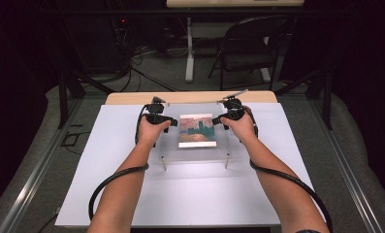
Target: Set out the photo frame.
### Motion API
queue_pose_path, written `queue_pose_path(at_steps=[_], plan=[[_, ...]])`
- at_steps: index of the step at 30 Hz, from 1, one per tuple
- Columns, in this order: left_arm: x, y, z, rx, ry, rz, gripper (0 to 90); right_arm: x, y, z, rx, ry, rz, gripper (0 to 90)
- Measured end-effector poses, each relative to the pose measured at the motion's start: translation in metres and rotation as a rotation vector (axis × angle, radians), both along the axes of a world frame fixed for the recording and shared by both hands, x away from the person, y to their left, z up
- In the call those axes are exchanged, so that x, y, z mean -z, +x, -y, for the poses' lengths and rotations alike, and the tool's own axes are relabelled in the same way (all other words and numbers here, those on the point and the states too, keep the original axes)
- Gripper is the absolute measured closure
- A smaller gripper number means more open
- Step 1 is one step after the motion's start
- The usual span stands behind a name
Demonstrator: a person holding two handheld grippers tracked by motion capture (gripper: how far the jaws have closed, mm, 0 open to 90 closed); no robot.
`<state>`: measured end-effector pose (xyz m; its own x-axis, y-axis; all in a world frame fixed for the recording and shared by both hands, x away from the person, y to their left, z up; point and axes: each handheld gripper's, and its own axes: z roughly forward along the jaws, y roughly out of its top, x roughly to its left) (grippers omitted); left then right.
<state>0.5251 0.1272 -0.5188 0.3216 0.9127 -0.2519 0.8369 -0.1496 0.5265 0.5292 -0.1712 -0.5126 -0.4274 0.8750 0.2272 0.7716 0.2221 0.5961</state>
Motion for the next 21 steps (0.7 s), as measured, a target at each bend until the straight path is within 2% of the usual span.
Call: queue_pose_path(at_steps=[5, 16, 21], plan=[[0.002, 0.0004, -0.0024, -0.004, -0.027, -0.01, 28.3, 0.0043, 0.001, 0.0026, 0.003, 0.002, -0.044, 34.8], [0.0045, -0.0009, -0.0028, -0.023, -0.057, -0.024, 24.8, 0.0068, 0.0013, 0.0038, 0.019, 0.033, -0.069, 32.3], [0.0052, -0.0007, -0.0035, -0.027, -0.073, -0.049, 23.2, 0.0084, 0.0009, 0.0054, 0.028, 0.056, -0.09, 30.8]])
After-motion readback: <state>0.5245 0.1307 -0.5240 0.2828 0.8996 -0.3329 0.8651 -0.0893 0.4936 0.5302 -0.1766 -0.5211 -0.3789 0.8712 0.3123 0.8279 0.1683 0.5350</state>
